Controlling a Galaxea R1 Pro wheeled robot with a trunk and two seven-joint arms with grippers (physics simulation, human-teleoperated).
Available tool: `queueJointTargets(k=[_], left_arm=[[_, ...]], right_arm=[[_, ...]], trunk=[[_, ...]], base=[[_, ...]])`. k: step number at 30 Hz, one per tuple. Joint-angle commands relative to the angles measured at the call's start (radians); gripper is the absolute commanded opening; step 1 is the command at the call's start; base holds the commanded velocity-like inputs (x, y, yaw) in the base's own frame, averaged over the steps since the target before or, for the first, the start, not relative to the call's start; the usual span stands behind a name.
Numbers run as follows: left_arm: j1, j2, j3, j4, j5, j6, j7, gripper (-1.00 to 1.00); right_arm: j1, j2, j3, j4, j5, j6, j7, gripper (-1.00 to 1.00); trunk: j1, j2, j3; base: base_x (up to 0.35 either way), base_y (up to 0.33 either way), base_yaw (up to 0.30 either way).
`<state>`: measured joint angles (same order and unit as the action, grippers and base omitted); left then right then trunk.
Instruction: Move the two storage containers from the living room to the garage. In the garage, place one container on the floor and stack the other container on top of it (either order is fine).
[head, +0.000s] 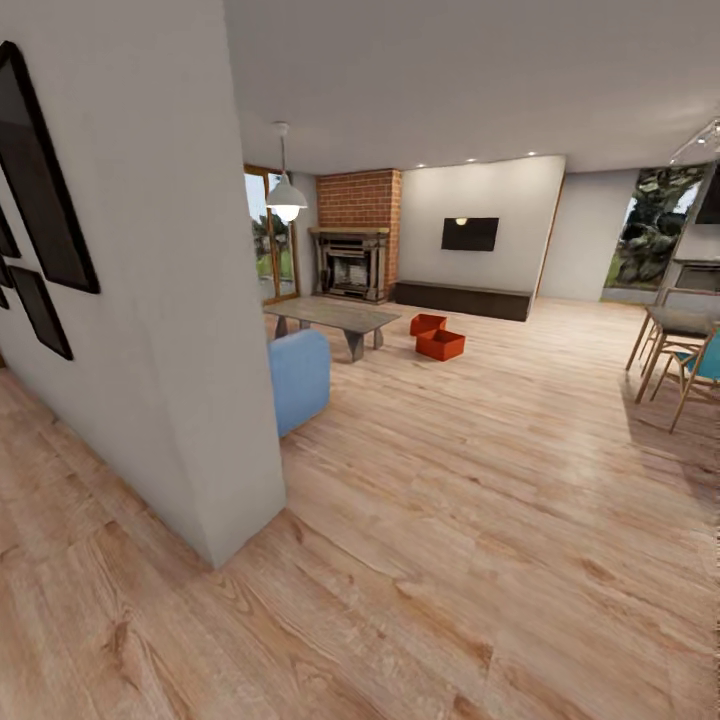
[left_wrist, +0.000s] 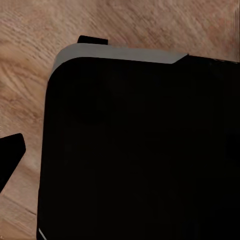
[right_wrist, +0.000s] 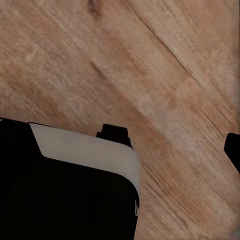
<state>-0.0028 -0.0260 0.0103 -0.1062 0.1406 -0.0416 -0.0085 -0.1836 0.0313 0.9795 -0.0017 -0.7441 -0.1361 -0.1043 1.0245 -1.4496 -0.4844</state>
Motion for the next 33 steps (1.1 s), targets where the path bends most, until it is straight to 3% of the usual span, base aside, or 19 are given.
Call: queueJointTargets(k=[1, 9, 25, 33], left_arm=[[0.000, 0.000, 0.000, 0.000, 0.008, -0.003, -0.001, 1.00], [0.000, 0.000, 0.000, 0.000, 0.008, -0.003, -0.001, 1.00], [0.000, 0.000, 0.001, 0.000, 0.008, -0.004, -0.001, 1.00], [0.000, 0.000, 0.000, 0.000, 0.008, -0.003, -0.001, 1.00]], right_arm=[[0.000, 0.000, 0.008, 0.000, -0.008, -0.002, -0.003, 1.00], [0.000, 0.000, 0.008, 0.000, -0.008, -0.001, -0.003, 1.00], [0.000, 0.000, 0.008, 0.000, -0.008, -0.002, -0.003, 1.00], [0.000, -0.001, 0.009, 0.000, -0.008, -0.001, -0.003, 1.00]], trunk=[[0.001, 0.000, -0.001], [0.001, 0.000, -0.001], [0.001, 0.000, -0.001], [0.001, 0.000, -0.001]], base=[[0.322, 0.000, -0.242], [0.322, 0.000, -0.210], [0.322, 0.000, -0.007], [0.322, 0.000, -0.192]])
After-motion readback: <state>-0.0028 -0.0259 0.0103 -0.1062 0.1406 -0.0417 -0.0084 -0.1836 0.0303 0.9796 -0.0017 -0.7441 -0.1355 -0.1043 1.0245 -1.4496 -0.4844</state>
